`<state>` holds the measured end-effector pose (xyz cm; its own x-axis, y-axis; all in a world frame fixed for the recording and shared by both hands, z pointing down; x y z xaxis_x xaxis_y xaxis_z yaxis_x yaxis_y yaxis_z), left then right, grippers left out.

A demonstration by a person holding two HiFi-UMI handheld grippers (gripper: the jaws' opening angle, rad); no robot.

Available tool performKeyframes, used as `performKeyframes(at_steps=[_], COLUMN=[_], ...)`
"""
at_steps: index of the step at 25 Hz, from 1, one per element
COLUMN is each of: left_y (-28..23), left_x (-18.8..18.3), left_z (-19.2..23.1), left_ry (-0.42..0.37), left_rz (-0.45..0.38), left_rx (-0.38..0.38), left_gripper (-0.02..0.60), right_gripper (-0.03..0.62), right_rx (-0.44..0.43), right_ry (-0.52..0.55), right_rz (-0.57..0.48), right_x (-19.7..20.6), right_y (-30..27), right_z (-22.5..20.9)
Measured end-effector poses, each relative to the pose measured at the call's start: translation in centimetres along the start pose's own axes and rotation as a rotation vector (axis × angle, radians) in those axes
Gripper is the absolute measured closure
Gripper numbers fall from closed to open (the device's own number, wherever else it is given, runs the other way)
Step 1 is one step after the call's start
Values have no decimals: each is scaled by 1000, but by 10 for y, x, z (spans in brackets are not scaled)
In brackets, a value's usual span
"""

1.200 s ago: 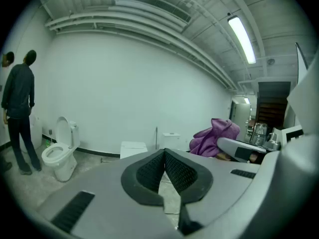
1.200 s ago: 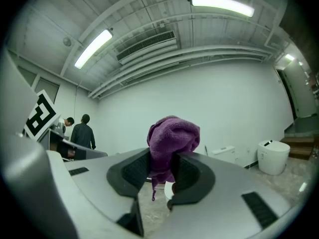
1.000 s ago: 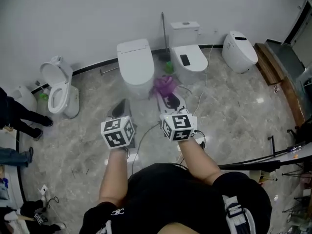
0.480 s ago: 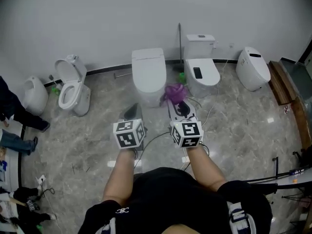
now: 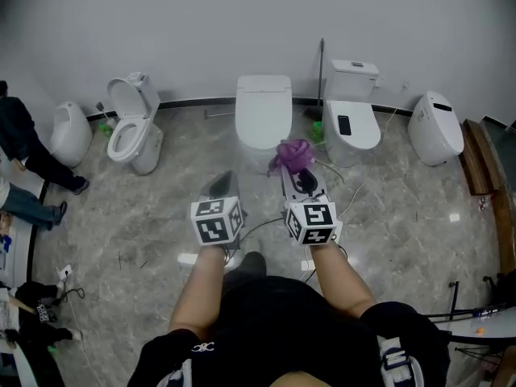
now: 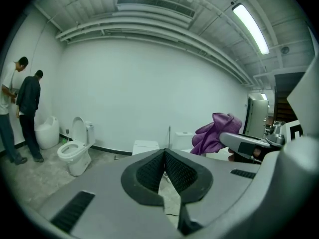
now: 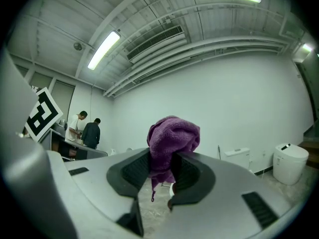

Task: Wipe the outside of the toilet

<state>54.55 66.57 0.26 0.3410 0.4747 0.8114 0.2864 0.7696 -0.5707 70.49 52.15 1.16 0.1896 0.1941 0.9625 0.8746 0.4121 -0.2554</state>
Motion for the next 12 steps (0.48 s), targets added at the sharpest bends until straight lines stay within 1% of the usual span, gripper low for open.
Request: performKeyframes(at_steps=[3, 6, 9, 12], left_y=[-15, -42, -76, -110], left_x=[-2, -9, -20, -41], left_z=[7, 18, 30, 37], left_ry=[5, 8, 5, 7], left_rz=[5, 7, 17, 18], left_rx=[2, 15, 33, 47], left_gripper=[571, 571, 571, 571], right_gripper=[477, 477, 477, 477], right_rx=[-6, -5, 4, 13], right_ry=[3, 12, 17, 30], right_rz=[18, 28, 37, 44], right_x=[5, 7, 5, -3], right_y=[-17, -44, -78, -109], right_z=[-3, -10, -22, -40])
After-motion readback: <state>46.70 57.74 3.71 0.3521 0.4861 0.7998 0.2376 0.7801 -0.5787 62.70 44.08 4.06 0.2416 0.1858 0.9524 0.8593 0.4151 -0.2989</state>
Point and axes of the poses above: the fingertips, and each gripper's own axes: y backward along the fingers, z to its left, x out of its underside, the point moved 10 cm from there along y, backward along the fingers, and after that the axes turned 15 degrees about z, right-handed, at the moved point
